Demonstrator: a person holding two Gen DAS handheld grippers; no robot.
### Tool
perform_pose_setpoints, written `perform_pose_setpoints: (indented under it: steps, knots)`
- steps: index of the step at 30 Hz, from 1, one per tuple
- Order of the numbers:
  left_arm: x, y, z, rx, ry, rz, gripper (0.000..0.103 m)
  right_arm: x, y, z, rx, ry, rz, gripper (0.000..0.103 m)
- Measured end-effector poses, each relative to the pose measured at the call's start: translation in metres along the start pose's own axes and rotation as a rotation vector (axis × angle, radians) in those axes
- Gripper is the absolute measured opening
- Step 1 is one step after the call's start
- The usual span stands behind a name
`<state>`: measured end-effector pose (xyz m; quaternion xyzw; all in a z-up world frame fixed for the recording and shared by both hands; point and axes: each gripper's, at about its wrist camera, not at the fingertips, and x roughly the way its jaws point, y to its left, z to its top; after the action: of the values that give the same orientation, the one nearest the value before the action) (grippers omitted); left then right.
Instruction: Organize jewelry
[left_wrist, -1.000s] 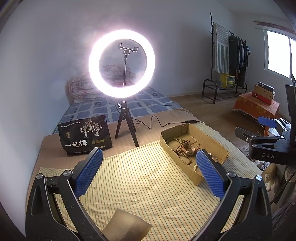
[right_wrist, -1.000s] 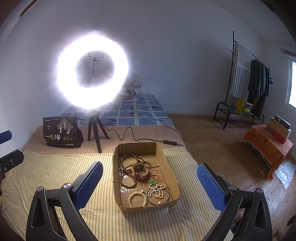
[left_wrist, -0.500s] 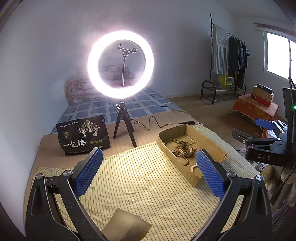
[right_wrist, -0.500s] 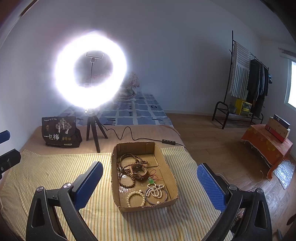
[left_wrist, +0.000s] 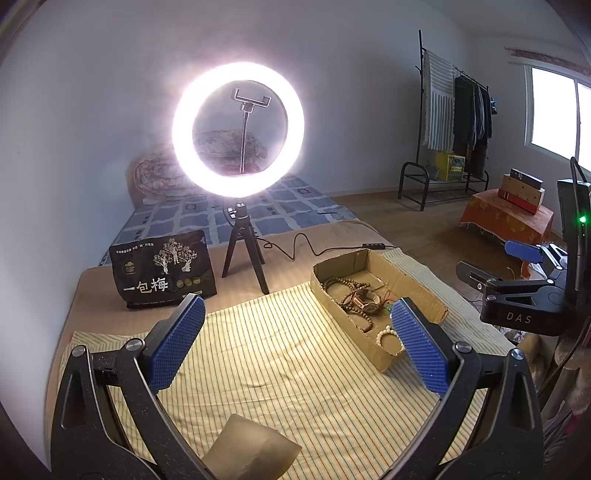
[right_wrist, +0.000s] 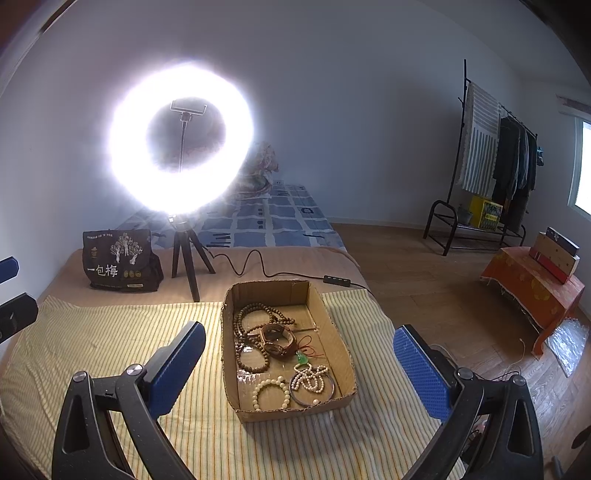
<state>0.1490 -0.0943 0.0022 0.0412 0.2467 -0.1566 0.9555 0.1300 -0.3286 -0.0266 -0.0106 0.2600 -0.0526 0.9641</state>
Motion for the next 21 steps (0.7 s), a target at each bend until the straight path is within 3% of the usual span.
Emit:
perform_pose_setpoints:
  steps: [21]
  knots:
    - [-0.0006, -0.0037, -0.0021, -0.002, -0.008, 0.009, 0.103, 0.0027, 0.0038, -0.0009, -0.010, 0.010, 0.001, 0.103]
